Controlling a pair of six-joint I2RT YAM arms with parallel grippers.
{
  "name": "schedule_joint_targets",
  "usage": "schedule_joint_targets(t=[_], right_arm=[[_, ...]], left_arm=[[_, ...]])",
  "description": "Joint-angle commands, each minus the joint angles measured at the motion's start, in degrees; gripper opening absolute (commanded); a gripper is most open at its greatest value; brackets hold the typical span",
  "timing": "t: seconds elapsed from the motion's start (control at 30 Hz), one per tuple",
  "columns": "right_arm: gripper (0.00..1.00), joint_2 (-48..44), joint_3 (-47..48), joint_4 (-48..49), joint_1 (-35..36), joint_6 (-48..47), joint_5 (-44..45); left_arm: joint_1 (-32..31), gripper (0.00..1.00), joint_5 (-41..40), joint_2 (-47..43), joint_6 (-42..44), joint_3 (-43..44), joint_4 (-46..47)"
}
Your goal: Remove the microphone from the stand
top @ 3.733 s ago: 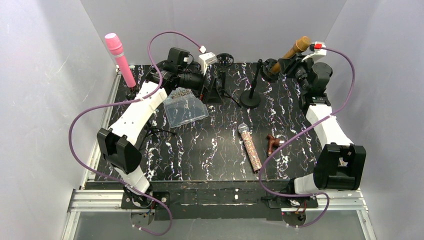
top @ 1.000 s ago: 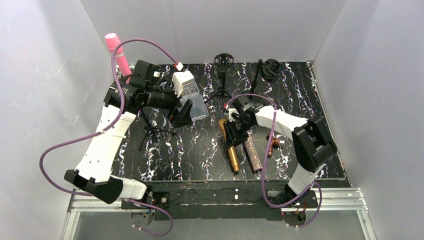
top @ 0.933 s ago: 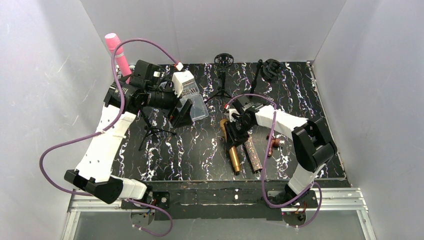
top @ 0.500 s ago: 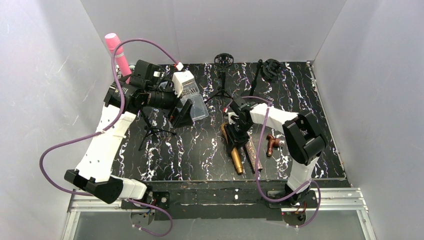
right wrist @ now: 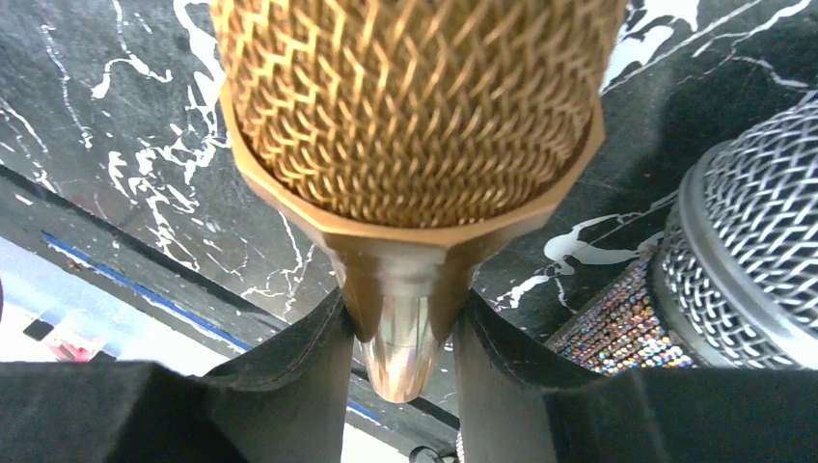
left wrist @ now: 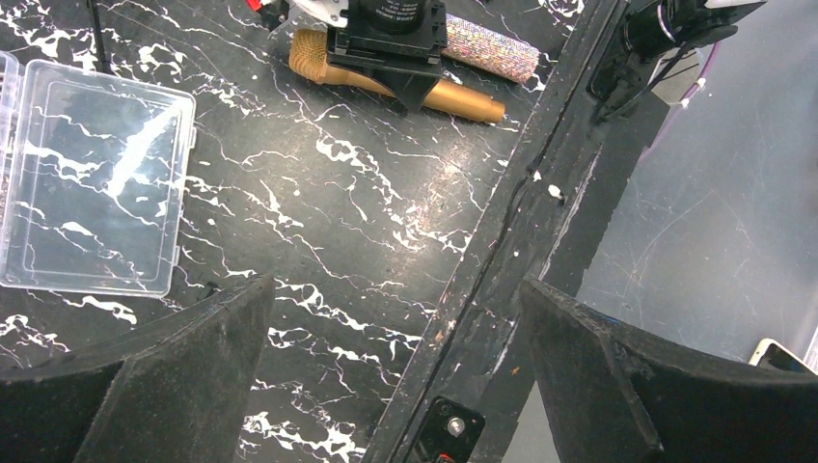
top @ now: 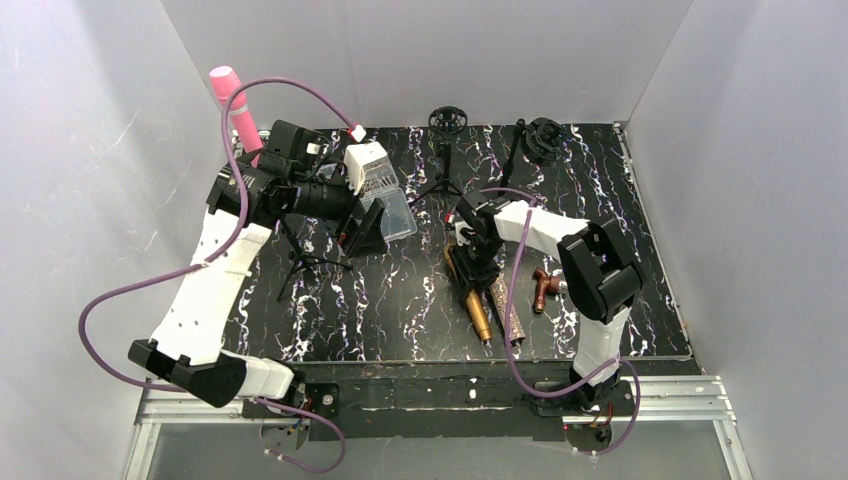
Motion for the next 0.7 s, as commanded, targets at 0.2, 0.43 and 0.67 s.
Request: schedule_joint_targets(t=[0.2, 0.43, 0.67], right_arm=[[0.23, 3.1, 3.6, -3.6, 0.9, -1.6, 2.1], [0.36, 3.7, 4.3, -4.3, 1.6, -1.8, 2.2], [0.54, 2.4, 5.7, -5.0, 2.3, -2.0, 2.7]], left_arm=[[0.1, 0.99, 3.2, -0.5, -1.0, 1.9, -3.7], [0.1, 0.99, 3.2, -0.4, -0.9, 1.9, -4.0], [0.1, 0.99, 3.0, -0.7, -0.4, 1.5, -4.2]])
